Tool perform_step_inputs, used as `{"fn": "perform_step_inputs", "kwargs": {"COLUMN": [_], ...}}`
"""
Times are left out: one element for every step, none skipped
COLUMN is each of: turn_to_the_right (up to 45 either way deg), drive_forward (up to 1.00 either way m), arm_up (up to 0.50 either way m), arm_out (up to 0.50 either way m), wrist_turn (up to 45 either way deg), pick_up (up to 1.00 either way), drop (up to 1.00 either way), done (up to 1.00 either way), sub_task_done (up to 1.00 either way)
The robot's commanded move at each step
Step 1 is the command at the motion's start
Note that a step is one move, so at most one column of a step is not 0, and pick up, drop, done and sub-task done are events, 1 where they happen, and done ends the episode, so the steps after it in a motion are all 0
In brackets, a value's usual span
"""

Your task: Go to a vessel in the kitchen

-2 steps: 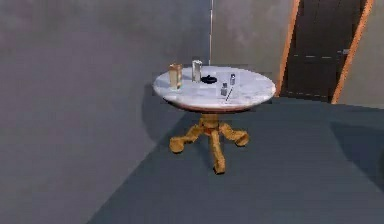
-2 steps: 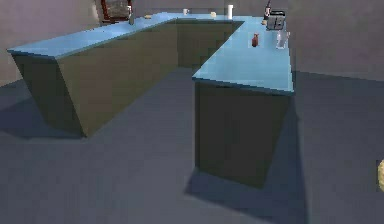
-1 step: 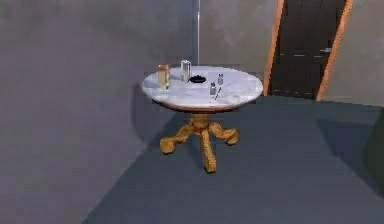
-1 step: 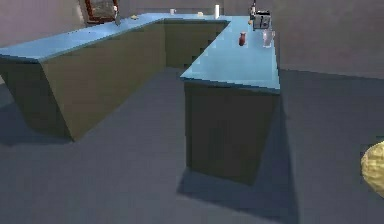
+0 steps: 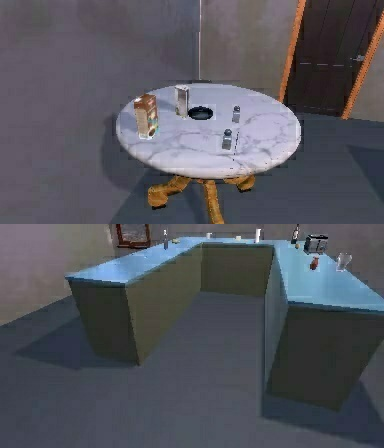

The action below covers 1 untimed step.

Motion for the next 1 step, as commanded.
{"fn": "perform_step_inputs", "kwargs": {"turn_to_the_right": [0.0], "drive_forward": [0.00], "arm_up": [0.00], "arm_out": [0.00], "wrist_turn": [0.0], "pick_up": [0.00], "drop": [0.00], "done": [1.00], "sub_task_done": [0.00]}}
